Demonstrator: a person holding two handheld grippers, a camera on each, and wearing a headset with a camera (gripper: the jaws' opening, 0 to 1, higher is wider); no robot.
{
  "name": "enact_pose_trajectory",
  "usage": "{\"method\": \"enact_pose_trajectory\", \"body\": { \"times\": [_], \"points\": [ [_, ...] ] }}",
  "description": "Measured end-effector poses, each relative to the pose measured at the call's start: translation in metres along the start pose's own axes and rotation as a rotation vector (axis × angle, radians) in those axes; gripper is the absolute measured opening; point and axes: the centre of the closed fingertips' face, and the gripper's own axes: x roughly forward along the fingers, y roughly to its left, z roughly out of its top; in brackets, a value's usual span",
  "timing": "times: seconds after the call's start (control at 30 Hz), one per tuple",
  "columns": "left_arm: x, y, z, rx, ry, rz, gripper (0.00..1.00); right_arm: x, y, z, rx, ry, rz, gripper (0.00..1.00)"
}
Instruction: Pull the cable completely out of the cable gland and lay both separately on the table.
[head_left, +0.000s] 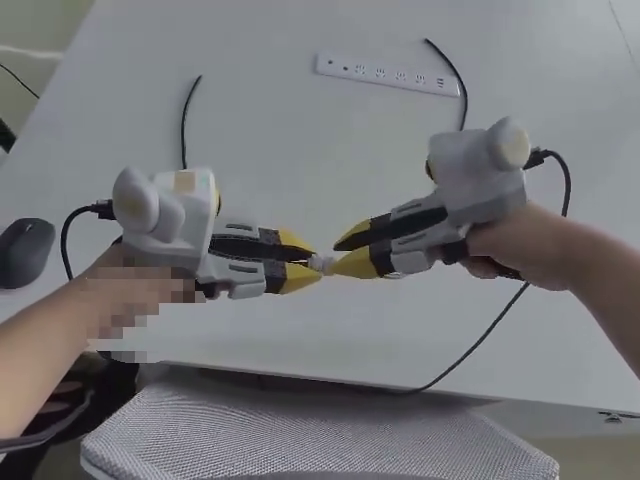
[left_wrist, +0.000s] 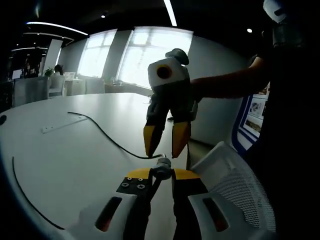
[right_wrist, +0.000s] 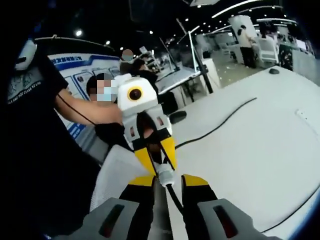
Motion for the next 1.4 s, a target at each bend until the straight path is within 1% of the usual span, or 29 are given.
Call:
{"method": "enact_pose_trajectory", "body": {
  "times": [0.03,0.07,0.1,0.13,0.17,0.2,0.27,0.3,0.33,0.37,0.4,0.47,0.5,0.57,0.77,0.83,0.87,0.93,1.0,1.07,1.1,1.13,1.17,1.23,1.27,1.3,1.33,1.4],
  "points": [
    [0.000,0.000,0.001,0.000,-0.002,-0.001,0.15,0.000,0.003,0.000,0.050,-0.011,0.034,0.16],
    [0.001,0.000,0.001,-0.002,-0.002,-0.003,0.15,-0.001,0.002,-0.001,0.083,-0.019,0.052,0.16],
    [0.001,0.000,0.002,-0.001,-0.002,-0.003,0.15,-0.001,0.001,-0.002,0.088,-0.026,0.063,0.16],
    [0.002,0.000,0.002,0.001,-0.002,-0.004,0.15,-0.002,0.003,-0.002,0.131,-0.032,0.101,0.16],
    [0.002,-0.001,0.003,0.004,-0.001,-0.005,0.15,-0.002,0.002,-0.003,0.148,-0.032,0.106,0.16],
    [0.003,-0.001,0.003,0.004,0.000,-0.006,0.15,-0.003,-0.002,-0.004,0.148,-0.036,0.101,0.14],
    [0.004,-0.001,0.004,0.009,0.001,-0.007,0.15,-0.004,0.001,-0.004,0.199,-0.045,0.145,0.11],
    [0.005,-0.001,0.005,0.014,0.000,-0.006,0.15,-0.005,0.000,-0.006,0.221,-0.041,0.155,0.11],
    [0.006,-0.001,0.005,0.016,0.001,-0.005,0.15,-0.005,0.001,-0.007,0.231,-0.038,0.164,0.11],
    [0.007,-0.001,0.006,0.017,0.000,-0.005,0.15,-0.005,0.005,-0.010,0.236,-0.025,0.193,0.11],
    [0.008,-0.002,0.006,0.016,0.003,-0.012,0.15,-0.004,0.002,-0.011,0.231,-0.027,0.184,0.11],
    [0.009,-0.002,0.007,0.020,0.001,-0.007,0.15,-0.003,0.002,-0.014,0.246,-0.013,0.191,0.09],
    [0.011,-0.002,0.007,0.023,0.005,-0.008,0.15,-0.003,0.003,-0.015,0.252,-0.011,0.205,0.09],
    [0.011,-0.002,0.007,0.029,0.007,-0.006,0.15,-0.003,0.002,-0.014,0.265,-0.018,0.215,0.09],
    [0.014,-0.004,0.009,0.029,0.004,-0.015,0.15,-0.002,0.006,-0.014,0.297,-0.031,0.260,0.09],
    [0.015,-0.004,0.007,0.033,0.016,-0.010,0.15,-0.002,0.006,-0.015,0.258,-0.034,0.256,0.09],
    [0.015,-0.005,0.006,0.031,0.019,-0.012,0.15,-0.002,0.006,-0.017,0.245,-0.023,0.257,0.08],
    [0.016,-0.004,0.004,0.032,0.025,-0.007,0.15,-0.002,0.005,-0.018,0.191,-0.017,0.240,0.08],
    [0.017,-0.004,0.003,0.037,0.027,0.000,0.15,-0.002,0.006,-0.018,0.183,-0.010,0.234,0.07],
    [0.017,-0.003,0.004,0.028,0.023,0.003,0.15,-0.003,0.005,-0.017,0.147,-0.005,0.217,0.07],
    [0.016,-0.002,0.004,0.014,0.021,0.008,0.15,-0.003,0.004,-0.016,0.097,0.001,0.191,0.07],
    [0.016,-0.002,0.004,0.006,0.020,0.010,0.15,-0.003,0.004,-0.017,0.064,0.010,0.176,0.07],
    [0.016,-0.002,0.003,-0.005,0.020,0.011,0.15,-0.003,0.004,-0.017,0.011,0.023,0.152,0.07],
    [0.016,-0.001,0.003,-0.018,0.019,0.015,0.15,-0.003,0.004,-0.017,-0.044,0.037,0.118,0.07],
    [0.016,-0.001,0.004,-0.024,0.016,0.015,0.15,-0.003,0.005,-0.017,-0.088,0.042,0.102,0.07],
    [0.016,-0.001,0.004,-0.030,0.013,0.016,0.15,-0.003,0.005,-0.017,-0.137,0.043,0.074,0.07],
    [0.016,-0.001,0.004,-0.030,0.013,0.019,0.15,-0.002,0.005,-0.017,-0.153,0.046,0.057,0.07],
    [0.016,-0.002,0.004,-0.041,0.012,0.017,0.15,-0.003,0.006,-0.017,-0.218,0.051,0.033,0.06]
  ]
}}
